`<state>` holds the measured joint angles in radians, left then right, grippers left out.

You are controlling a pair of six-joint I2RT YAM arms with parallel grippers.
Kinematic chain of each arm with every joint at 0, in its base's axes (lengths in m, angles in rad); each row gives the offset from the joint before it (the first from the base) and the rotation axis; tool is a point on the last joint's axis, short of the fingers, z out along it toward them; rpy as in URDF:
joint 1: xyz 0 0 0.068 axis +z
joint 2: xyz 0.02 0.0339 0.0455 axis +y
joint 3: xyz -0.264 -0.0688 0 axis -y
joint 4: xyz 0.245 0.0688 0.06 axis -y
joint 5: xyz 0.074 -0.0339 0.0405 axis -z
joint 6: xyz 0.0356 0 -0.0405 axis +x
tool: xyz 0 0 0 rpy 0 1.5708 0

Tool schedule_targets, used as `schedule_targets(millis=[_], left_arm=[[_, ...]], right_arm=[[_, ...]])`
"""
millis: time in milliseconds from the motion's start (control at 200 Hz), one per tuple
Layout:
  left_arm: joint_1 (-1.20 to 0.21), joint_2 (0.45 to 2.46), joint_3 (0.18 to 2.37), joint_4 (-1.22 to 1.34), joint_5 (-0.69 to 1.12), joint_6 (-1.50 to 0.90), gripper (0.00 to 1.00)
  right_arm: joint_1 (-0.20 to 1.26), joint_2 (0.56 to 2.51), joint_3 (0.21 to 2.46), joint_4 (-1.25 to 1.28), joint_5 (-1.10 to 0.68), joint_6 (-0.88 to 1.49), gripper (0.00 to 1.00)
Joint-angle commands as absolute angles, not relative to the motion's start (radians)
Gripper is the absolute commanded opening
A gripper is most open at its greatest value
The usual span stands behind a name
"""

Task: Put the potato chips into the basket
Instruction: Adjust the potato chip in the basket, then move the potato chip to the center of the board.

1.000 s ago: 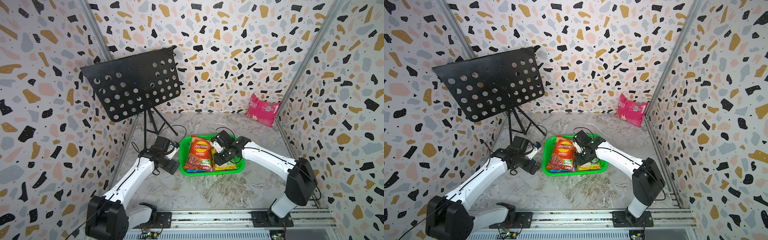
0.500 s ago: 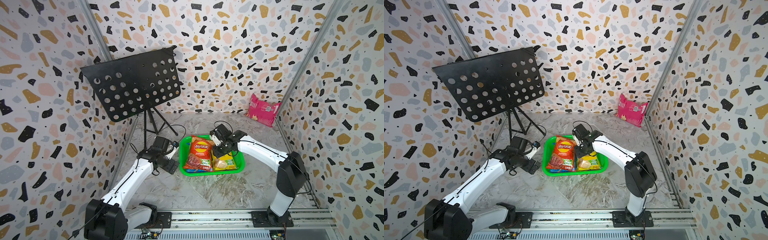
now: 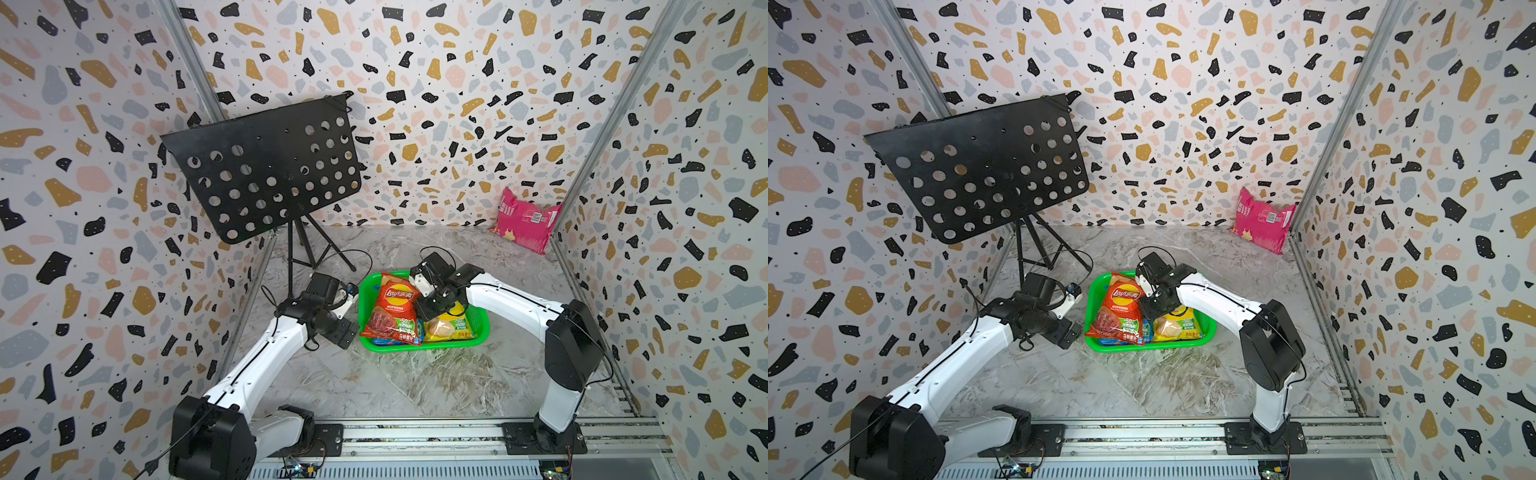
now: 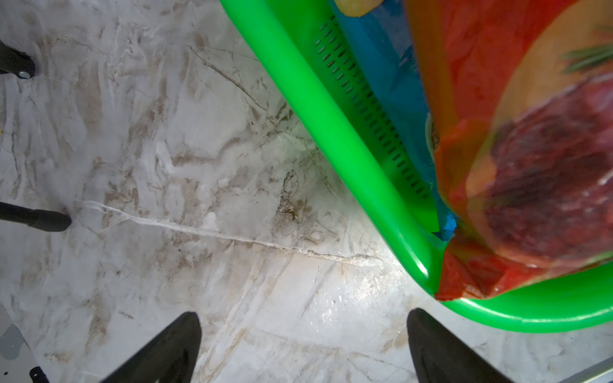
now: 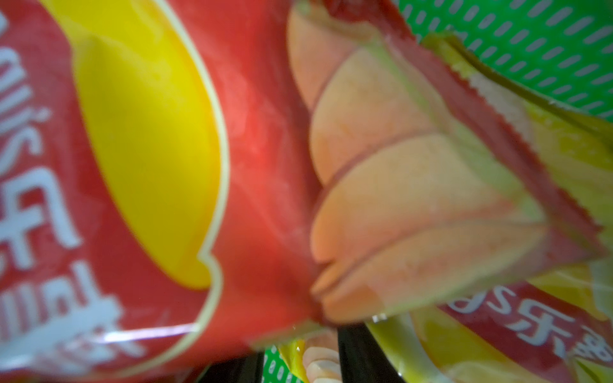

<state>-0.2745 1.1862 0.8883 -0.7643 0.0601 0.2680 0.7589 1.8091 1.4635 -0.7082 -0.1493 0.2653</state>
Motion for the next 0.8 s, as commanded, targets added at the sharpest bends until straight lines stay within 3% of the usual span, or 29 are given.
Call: schedule_targets(millis=[0, 215, 431, 796], left_arm=[[-0.269, 1.184, 0.883, -0.772, 0.085, 0.268, 1.00], [-0.267, 1.156, 0.881, -0.758, 0.023, 0.255, 1.00], [-0.257, 1.147, 0.891, -0.758, -0.009, 0.243, 1.00], [-0.216, 1.155, 0.893, -0.762, 0.006, 0.240, 1.00]], right_arm=[[0.764, 1.791, 1.505, -0.737, -0.128, 0.256, 0.41], [0.748, 1.724, 1.509, -0.810, 0.022, 0.202, 0.48], [0.663, 1.618, 1.486, -0.855, 0.059, 0.178, 0.55], [0.197, 1.603, 1.527, -0.741, -0.118, 0.281, 0.63]])
